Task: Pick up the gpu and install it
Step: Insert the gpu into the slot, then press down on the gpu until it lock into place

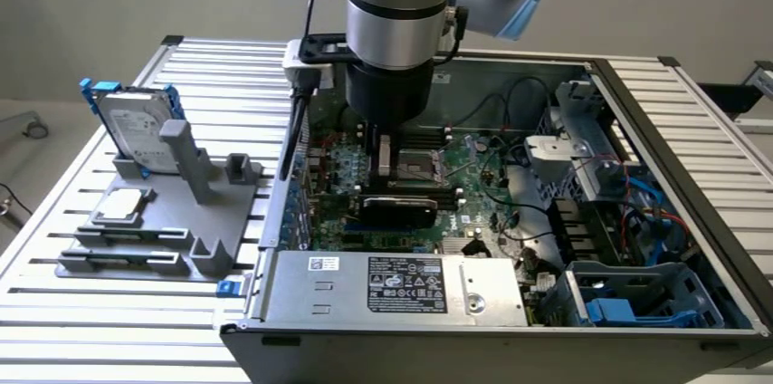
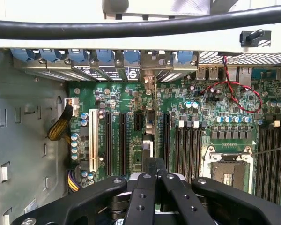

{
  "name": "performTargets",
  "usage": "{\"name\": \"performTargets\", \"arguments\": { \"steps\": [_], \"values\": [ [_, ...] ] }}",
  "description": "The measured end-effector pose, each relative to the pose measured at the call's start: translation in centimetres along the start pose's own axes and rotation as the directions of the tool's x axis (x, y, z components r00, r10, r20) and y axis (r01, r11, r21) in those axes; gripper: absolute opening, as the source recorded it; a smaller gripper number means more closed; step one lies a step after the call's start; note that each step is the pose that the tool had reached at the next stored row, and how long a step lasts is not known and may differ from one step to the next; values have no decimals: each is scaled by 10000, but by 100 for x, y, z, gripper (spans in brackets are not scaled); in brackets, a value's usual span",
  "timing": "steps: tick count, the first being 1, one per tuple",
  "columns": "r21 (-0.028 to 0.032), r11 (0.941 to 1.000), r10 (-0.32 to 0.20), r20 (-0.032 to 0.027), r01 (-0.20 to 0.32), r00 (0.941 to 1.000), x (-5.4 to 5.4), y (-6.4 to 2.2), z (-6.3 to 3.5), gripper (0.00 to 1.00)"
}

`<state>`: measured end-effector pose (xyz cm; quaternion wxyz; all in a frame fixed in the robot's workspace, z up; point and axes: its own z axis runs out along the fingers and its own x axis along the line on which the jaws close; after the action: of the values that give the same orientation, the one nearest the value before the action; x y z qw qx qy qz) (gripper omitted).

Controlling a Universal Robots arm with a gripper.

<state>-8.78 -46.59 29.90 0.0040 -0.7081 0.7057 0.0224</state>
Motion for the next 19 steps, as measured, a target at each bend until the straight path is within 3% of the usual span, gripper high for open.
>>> {"name": "performTargets", "arguments": {
  "steps": [13,19],
  "values": [
    [-1,10000,0,-1,0,10000,0,0,1,11],
    [-1,10000,0,-3,0,10000,-38,4,103,11]
  ]
}}
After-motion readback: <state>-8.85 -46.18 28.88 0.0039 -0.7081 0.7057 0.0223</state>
